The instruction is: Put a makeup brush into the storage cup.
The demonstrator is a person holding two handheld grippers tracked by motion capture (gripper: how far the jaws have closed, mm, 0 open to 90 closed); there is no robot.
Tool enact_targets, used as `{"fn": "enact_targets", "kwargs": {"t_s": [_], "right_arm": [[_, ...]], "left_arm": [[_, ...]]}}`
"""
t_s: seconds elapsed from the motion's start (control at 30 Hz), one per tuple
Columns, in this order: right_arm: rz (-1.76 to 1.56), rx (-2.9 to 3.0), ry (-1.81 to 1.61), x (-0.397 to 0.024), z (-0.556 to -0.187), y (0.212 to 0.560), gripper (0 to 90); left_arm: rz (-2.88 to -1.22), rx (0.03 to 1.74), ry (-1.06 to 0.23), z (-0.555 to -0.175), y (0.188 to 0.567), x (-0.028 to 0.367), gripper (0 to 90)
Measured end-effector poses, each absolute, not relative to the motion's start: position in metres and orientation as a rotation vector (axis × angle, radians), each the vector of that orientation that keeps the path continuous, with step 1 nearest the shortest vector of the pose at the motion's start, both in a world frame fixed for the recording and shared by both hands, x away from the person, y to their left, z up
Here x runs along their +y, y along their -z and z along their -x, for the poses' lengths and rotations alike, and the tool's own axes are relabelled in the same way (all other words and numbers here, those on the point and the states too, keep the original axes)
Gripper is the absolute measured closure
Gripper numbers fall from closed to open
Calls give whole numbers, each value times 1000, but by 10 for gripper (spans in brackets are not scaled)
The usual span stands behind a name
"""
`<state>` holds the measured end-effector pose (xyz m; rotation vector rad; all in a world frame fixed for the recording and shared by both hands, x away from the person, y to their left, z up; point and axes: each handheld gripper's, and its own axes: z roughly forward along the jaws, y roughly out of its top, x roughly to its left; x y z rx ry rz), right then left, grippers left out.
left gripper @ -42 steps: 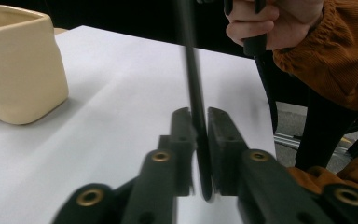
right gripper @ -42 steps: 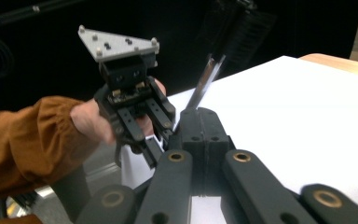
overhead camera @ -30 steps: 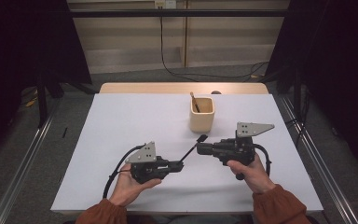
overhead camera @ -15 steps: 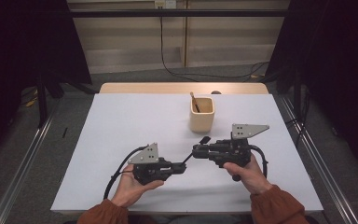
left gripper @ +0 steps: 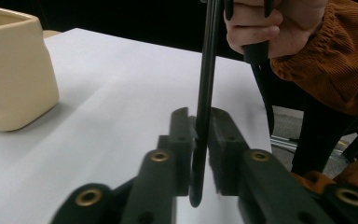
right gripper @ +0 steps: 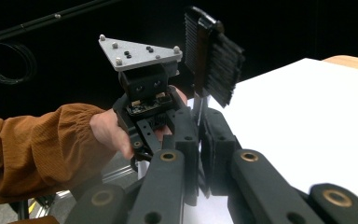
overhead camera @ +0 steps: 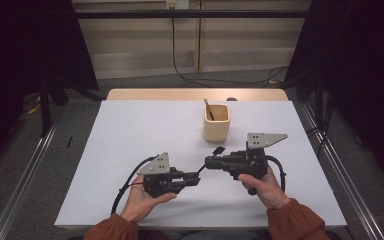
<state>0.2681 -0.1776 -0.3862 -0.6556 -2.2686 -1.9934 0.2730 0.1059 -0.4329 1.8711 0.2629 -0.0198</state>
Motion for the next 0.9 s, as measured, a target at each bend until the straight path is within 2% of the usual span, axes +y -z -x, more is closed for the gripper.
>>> {"fn": "enact_targets", "kwargs": {"t_s": [0.07,0.1,0.2,0.23,0.27,0.3,0.37,0.43,0.47,0.67,0.83,0.9], "right_arm": [[662,-2268,1997,-179,-268,385,855],[672,-2266,2002,-181,-269,384,855],[678,-2270,2002,-182,-269,384,855],[680,-2271,2002,-183,-270,384,855],[687,-2275,2003,-184,-270,383,855],[687,-2275,2003,-184,-270,383,855],[685,-2282,2003,-185,-270,381,855],[689,-2287,2007,-186,-271,379,854],[689,-2287,2007,-186,-271,379,854],[708,-2299,2013,-190,-272,376,855],[732,-2302,2010,-194,-273,376,854],[737,-2305,2000,-194,-274,376,854]], "left_arm": [[-1867,272,13,-273,432,107,723],[-1865,279,3,-273,432,107,670],[-1845,303,-22,-272,430,110,625],[-1840,313,-26,-272,429,111,592],[-1839,324,-36,-272,429,112,522],[-1836,329,-42,-271,428,113,522],[-1835,349,-56,-271,427,115,459],[-1831,379,-74,-270,426,117,322],[-1832,388,-86,-270,426,118,322],[-1838,439,-127,-267,422,125,132],[-1826,489,-136,-267,422,135,43],[-1821,485,-144,-267,422,139,37]]}}
